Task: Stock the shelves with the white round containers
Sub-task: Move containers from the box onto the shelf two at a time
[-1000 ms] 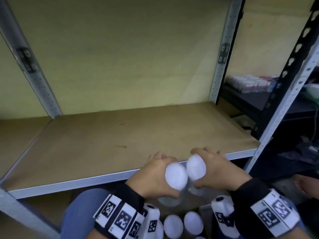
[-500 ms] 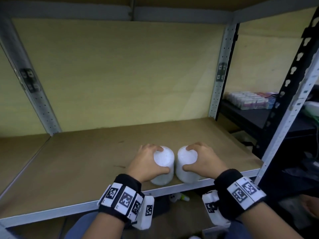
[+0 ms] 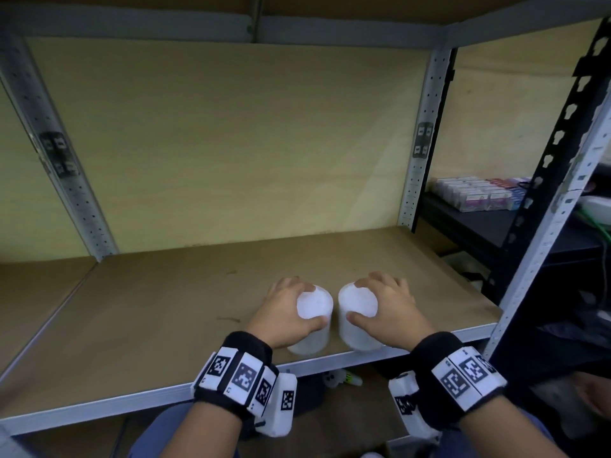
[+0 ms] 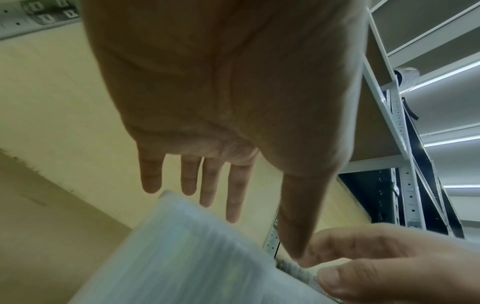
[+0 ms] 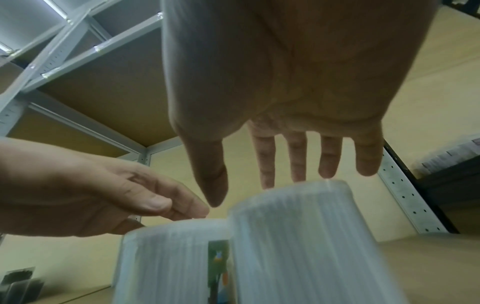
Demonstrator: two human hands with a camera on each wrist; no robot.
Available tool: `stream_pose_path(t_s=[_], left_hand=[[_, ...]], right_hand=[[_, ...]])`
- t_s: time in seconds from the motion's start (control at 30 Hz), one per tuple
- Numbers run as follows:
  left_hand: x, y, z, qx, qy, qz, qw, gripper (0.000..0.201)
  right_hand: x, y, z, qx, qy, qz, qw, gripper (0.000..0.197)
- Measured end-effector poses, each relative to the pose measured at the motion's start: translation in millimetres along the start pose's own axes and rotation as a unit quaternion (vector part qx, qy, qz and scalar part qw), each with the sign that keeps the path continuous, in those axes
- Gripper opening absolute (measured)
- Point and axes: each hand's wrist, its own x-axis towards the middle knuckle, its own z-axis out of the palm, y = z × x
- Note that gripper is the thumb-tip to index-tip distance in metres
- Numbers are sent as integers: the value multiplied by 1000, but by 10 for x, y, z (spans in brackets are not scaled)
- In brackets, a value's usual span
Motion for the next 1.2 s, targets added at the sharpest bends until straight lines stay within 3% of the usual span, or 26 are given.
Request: stream_pose_path(t_s=[0.1,0.23,0.73,1.2], left_hand=[[-32,35,-40,0,37,20,999,42],[-77,69,-49,24,34,16,999,25],[227,96,0,59,12,26,998,22],[1270,44,104,-3,18,-20,1000,21]], right_hand=[[-69,-33,-71,-14,26,-17,999,40],[-106,-11,-89,-35,-28,-29,999,30],[173,-16,24,-55,15,-8,998,23],[1221,191,95,-13,24,59,998,27]])
